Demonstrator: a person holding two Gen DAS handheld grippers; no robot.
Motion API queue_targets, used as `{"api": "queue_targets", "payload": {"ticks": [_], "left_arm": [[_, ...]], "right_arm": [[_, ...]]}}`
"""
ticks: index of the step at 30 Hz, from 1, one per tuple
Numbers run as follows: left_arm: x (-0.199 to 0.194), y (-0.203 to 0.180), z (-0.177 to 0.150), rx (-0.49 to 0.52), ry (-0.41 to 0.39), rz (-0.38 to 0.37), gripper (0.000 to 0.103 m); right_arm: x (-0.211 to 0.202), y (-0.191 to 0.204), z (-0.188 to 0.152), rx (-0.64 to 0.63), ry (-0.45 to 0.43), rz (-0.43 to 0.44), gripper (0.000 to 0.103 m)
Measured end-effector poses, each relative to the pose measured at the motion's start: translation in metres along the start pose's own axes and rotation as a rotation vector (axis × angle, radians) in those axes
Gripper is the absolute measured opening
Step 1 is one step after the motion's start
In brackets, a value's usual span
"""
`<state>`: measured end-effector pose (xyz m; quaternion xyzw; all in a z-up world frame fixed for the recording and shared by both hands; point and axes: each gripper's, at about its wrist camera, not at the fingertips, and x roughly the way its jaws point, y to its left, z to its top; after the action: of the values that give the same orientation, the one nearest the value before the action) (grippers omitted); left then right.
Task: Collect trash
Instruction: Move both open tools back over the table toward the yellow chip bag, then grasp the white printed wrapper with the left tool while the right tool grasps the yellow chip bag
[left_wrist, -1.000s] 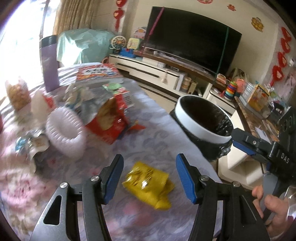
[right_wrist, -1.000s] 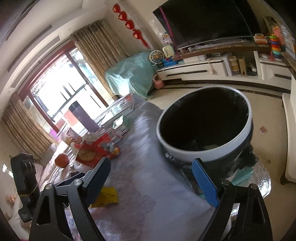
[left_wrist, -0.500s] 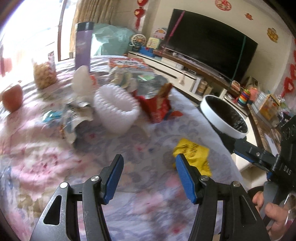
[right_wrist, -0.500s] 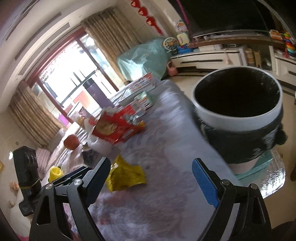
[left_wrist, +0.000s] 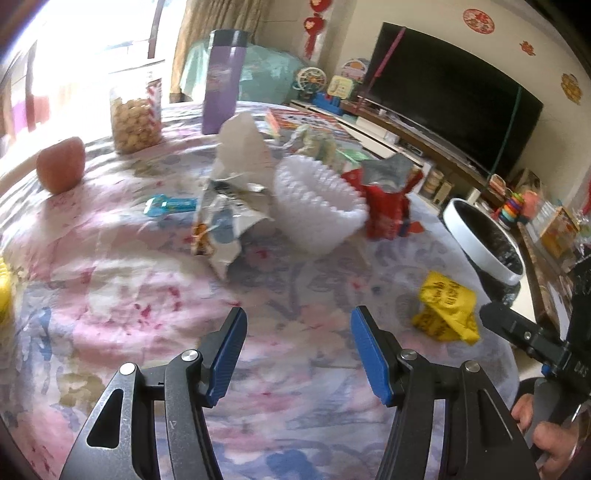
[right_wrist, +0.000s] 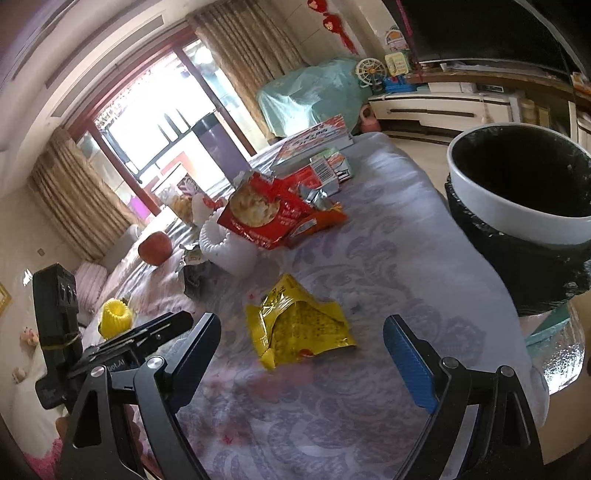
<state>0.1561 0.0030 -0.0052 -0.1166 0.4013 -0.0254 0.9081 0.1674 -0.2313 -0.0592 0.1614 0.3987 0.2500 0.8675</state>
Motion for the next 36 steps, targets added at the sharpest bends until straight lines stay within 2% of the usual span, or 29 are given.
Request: {"api": "queue_targets", "payload": {"ticks": [10,17,19,20,21,22,23,24,25,26,28,36], "left_arm": [[0.021,0.023,0.017,-0.036,0.016,0.030,0.059],[0.036,0.034,0.034,-0.061,-0.014,0.045,0.058],[0.042,0.038,0.037,-0.070,-0.018,0.043,0.057],[0.045,0.039,0.037,-0.071,-0.020,0.042,0.053],[0.048,0.040,0.037,-0.072,-0.018,0.040,0.037],[0.052,0.042,0.038,-0.073,-0.012,0.037,0.030],[0.054,0.043,0.038,-0.077,-0.005,0.030,0.028],[0.055,0.046,0.037,-0.080,-0.009,0.025,0.021],[0.055,0.046,0.038,-0.081,-0.011,0.028,0.018],[0.054,0.046,0.037,-0.073,-0.015,0.029,0.013],[0.049,0.046,0.035,-0.060,-0.025,0.033,0.012],[0.022,0.039,0.015,-0.028,-0.028,0.012,0.011]], "right_arm": [[0.012,0.002,-0.001,-0.015,0.024,-0.024,0.091],[0.021,0.005,0.001,-0.034,0.039,-0.045,0.089],[0.025,0.005,0.002,-0.035,0.046,-0.049,0.084],[0.027,0.005,0.001,-0.035,0.051,-0.050,0.078],[0.029,0.004,0.001,-0.036,0.056,-0.051,0.070],[0.030,0.005,0.001,-0.039,0.059,-0.053,0.065],[0.031,0.005,0.001,-0.044,0.062,-0.058,0.058],[0.031,0.006,0.000,-0.048,0.062,-0.060,0.048],[0.032,0.006,0.000,-0.053,0.065,-0.057,0.044],[0.032,0.006,0.000,-0.055,0.069,-0.055,0.043],[0.030,0.007,-0.002,-0.060,0.066,-0.051,0.039],[0.017,0.010,-0.003,-0.069,0.038,-0.027,0.038]]}}
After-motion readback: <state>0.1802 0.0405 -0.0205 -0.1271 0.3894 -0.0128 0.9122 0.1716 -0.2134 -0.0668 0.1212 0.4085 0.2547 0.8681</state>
